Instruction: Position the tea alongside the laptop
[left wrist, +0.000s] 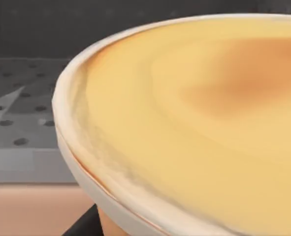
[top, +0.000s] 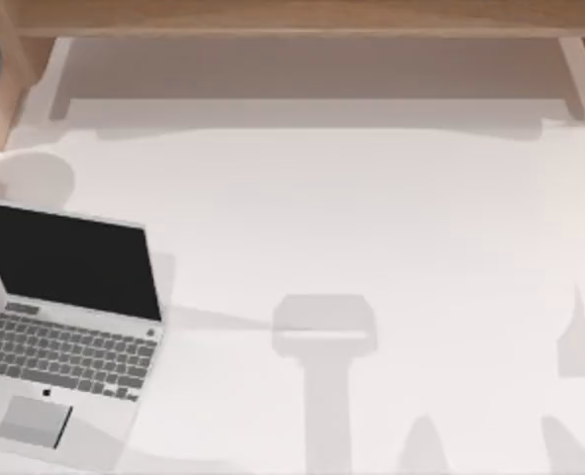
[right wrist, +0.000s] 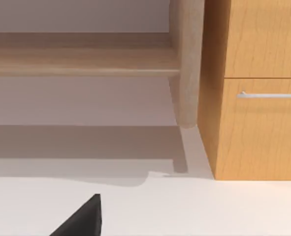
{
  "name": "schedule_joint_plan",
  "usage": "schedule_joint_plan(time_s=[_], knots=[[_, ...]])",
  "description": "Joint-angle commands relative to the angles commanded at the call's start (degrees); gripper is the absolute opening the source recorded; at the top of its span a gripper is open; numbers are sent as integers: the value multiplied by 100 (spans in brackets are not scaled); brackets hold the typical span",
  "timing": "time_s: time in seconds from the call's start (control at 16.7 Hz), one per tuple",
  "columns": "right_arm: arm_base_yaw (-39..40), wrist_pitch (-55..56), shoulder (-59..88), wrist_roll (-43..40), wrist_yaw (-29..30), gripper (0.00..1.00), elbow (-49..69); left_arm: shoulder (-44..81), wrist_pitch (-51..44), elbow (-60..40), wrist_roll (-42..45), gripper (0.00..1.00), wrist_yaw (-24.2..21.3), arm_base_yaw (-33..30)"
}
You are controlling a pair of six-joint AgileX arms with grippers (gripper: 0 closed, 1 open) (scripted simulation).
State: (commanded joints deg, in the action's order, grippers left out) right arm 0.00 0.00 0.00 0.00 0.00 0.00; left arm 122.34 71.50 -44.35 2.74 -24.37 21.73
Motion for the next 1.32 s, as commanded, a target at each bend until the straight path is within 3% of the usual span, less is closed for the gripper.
schedule_joint_plan(time_s=[0.3,0.54,0.96,1.32], knots=[[0,0,0,0,0,100,0,-119,97,-32,-61,0,80,-75],[0,0,0,0,0,100,0,-805,196,252,-451,0,436,-641],[0,0,0,0,0,100,0,-2240,101,762,-1423,0,1325,-2657],[0,0,0,0,0,100,0,-2952,-64,868,-2012,0,2860,-4624]])
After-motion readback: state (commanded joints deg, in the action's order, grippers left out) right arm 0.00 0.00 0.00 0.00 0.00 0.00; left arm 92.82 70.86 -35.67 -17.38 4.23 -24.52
